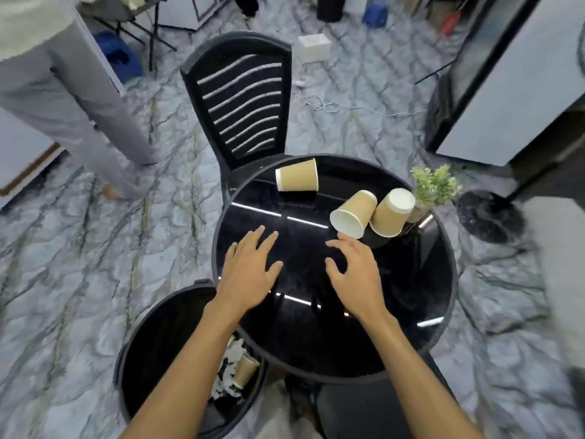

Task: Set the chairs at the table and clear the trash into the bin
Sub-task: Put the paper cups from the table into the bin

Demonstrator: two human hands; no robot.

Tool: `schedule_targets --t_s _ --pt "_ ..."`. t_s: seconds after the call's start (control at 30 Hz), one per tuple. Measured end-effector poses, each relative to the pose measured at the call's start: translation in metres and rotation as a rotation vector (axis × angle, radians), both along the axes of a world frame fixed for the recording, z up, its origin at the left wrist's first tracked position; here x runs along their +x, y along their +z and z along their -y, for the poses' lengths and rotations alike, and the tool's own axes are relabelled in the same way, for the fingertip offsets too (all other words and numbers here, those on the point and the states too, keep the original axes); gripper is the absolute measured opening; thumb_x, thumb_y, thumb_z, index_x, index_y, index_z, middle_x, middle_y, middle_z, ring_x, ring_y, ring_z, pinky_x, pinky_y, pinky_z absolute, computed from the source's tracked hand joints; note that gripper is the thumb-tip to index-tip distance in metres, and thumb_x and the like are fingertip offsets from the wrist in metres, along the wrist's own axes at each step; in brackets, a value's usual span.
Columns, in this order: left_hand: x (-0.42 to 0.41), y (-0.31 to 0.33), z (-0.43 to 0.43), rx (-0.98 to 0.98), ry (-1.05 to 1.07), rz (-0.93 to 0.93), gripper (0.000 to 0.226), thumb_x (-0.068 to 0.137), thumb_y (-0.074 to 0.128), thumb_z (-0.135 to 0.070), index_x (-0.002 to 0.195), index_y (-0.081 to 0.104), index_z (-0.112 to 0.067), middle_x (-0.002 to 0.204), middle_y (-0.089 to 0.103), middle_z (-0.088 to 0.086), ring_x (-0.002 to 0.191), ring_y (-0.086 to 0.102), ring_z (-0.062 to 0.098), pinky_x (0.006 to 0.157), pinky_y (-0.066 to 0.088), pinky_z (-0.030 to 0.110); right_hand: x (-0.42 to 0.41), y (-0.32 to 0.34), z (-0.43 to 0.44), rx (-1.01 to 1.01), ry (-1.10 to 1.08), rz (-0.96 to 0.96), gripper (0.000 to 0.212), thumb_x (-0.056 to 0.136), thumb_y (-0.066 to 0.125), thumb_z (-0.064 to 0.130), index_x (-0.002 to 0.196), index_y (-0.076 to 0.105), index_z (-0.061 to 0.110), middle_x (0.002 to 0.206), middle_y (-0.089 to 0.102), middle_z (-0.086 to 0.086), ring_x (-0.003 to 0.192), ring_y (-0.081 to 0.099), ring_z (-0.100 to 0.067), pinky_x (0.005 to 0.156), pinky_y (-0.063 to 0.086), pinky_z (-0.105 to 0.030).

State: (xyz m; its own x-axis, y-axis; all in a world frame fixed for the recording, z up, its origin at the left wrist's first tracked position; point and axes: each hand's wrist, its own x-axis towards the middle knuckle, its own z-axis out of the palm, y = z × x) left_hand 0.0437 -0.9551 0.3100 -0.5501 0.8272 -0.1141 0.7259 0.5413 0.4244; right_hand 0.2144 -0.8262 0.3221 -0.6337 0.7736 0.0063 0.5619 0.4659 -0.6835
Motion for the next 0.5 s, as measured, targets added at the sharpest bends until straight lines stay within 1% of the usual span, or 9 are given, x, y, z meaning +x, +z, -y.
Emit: schedule_targets --t_s 0.1,0.27,0.37,0.5 --pt "-0.012 0.000 -0.030 0.021 -0.035 -0.009 0.062 0.097 0.050 -0.041 0.153 0.027 -0.028 0.163 0.020 0.001 0.151 0.015 0.021 0.121 0.015 0.045 -0.008 -0.003 -0.020 0.023 -0.059 -0.005 0.035 0.090 0.063 0.025 0.125 0.062 0.025 0.143 0.049 0.008 0.134 0.038 -0.013 0.110 0.030 -0.032" --pt "-0.043 -0.006 -0.078 0.049 -0.074 -0.028 0.062 0.096 0.052 -0.040 0.152 0.029 -0.028 0.162 0.023 0.001 0.150 0.018 0.021 0.121 0.020 0.046 -0.030 -0.015 -0.056 0.093 -0.114 0.038 0.035 0.088 0.065 0.025 0.124 0.062 0.025 0.146 0.046 0.004 0.132 0.041 -0.019 0.105 0.038 -0.040" --pt "-0.063 -0.009 -0.108 0.064 -0.094 -0.043 0.062 0.095 0.054 -0.039 0.151 0.031 -0.025 0.161 0.025 0.002 0.149 0.021 0.024 0.120 0.022 0.046 -0.044 -0.024 -0.079 0.155 -0.133 0.033 0.035 0.087 0.066 0.027 0.122 0.062 0.025 0.143 0.048 0.002 0.127 0.043 -0.018 0.102 0.041 -0.040" --pt "-0.089 -0.015 -0.150 0.097 -0.107 -0.062 0.063 0.092 0.059 -0.037 0.148 0.034 -0.024 0.159 0.028 0.006 0.145 0.028 0.026 0.118 0.025 0.047 -0.063 -0.039 -0.105 0.162 -0.193 0.071 0.042 0.088 0.063 0.035 0.129 0.059 0.025 0.149 0.041 0.000 0.138 0.035 -0.020 0.105 0.036 -0.040"
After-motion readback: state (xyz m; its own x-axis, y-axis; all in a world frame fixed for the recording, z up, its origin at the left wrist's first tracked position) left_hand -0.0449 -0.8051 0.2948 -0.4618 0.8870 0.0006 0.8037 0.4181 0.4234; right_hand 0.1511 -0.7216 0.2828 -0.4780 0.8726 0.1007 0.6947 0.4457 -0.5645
